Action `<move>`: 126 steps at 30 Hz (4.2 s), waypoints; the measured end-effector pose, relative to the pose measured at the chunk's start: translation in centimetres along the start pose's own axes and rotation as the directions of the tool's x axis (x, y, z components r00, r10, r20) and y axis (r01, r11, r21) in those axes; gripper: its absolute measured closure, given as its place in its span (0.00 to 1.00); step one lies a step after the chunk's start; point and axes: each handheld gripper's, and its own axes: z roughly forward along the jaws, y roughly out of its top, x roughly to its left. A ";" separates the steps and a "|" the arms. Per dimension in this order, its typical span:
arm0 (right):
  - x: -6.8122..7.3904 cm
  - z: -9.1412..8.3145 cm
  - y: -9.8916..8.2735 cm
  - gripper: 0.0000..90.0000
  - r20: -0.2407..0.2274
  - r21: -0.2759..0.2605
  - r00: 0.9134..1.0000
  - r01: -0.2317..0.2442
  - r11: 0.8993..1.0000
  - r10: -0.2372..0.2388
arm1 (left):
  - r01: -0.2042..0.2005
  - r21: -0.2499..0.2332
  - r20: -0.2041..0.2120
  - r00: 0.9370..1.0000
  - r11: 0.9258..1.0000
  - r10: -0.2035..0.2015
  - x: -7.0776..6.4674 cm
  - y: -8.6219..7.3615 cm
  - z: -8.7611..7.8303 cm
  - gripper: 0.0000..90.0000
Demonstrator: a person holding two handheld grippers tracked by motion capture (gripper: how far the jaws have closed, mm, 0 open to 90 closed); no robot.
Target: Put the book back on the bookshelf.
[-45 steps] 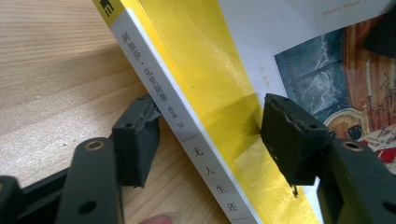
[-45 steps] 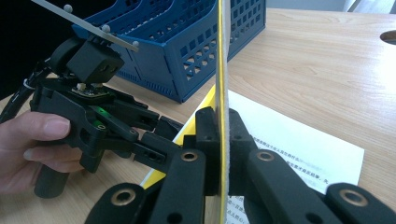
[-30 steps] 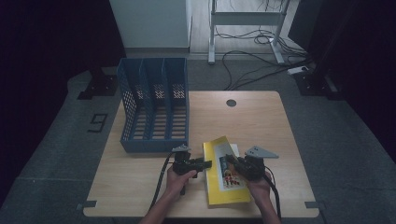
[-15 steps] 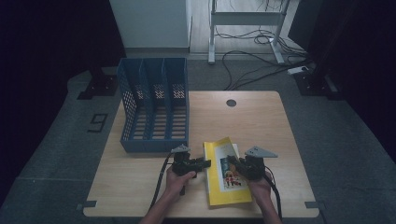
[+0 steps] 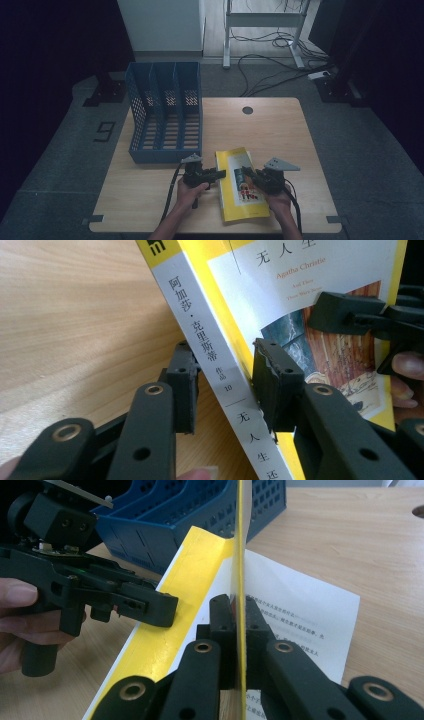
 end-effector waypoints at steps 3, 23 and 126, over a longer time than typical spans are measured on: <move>0.3 0.0 0.0 0.96 -0.001 -0.009 1.000 0.012 1.000 -0.012 | -0.027 -0.011 -0.008 1.000 1.000 0.026 -0.2 0.1 -0.5 0.72; 0.3 0.0 0.1 0.75 0.002 -0.018 0.999 0.043 0.999 -0.043 | -0.114 -0.078 -0.021 0.993 0.990 0.113 -2.0 0.3 -2.5 0.77; 1.9 0.1 0.5 0.21 0.096 -0.037 0.995 0.035 0.999 -0.032 | -0.194 -0.135 0.081 0.975 0.972 0.206 -4.4 1.1 -4.7 0.74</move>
